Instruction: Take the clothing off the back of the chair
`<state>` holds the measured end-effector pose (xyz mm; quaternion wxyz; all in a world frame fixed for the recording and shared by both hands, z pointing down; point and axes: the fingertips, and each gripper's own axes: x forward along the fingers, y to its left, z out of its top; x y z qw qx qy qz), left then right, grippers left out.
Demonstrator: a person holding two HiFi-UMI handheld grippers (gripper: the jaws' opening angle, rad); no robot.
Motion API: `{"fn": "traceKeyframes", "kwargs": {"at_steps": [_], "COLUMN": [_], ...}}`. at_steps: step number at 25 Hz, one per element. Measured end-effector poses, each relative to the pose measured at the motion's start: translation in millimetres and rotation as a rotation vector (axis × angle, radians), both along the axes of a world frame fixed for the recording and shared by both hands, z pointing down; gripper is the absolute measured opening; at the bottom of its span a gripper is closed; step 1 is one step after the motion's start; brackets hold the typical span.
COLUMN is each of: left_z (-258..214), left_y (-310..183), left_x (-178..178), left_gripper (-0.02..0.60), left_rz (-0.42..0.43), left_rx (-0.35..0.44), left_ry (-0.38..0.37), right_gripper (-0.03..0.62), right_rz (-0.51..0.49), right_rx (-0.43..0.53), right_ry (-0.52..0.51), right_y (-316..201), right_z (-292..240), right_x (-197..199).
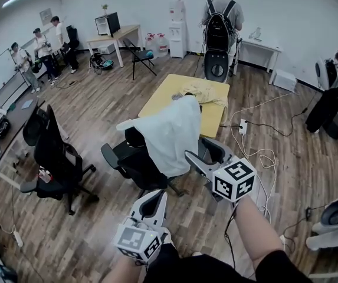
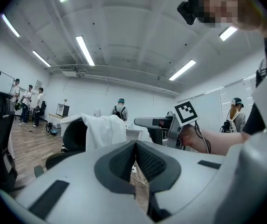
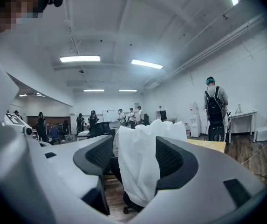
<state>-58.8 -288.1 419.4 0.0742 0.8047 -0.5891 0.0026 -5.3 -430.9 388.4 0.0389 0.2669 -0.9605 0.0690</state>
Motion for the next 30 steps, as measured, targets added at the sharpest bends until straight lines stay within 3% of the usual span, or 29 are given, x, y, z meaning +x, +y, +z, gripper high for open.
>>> {"fn": "traceKeyframes", "kwargs": {"at_steps": [11, 20, 30], "left_z": [15, 24, 36], "left_y": [-41, -73, -89], "left_x": [-56, -81, -101], "left_gripper": [0.017, 0.015, 0.015], "left_rz": [-0.005, 0.003, -0.014], "left_rx": [-0.029, -0.051, -0.078], "left_ry": [0.022, 0.014, 0.014], "right_gripper": [0.397, 0.493, 0.496], "right_rz": [0.066, 0.089, 0.004], "right_rx": [-0.001, -0.017, -0.071], "right_ry": [0.049, 0.091, 0.073], "right_y": [-78, -127, -144], "right_z": [8, 24, 41], "right_x": [-50, -74, -99]}}
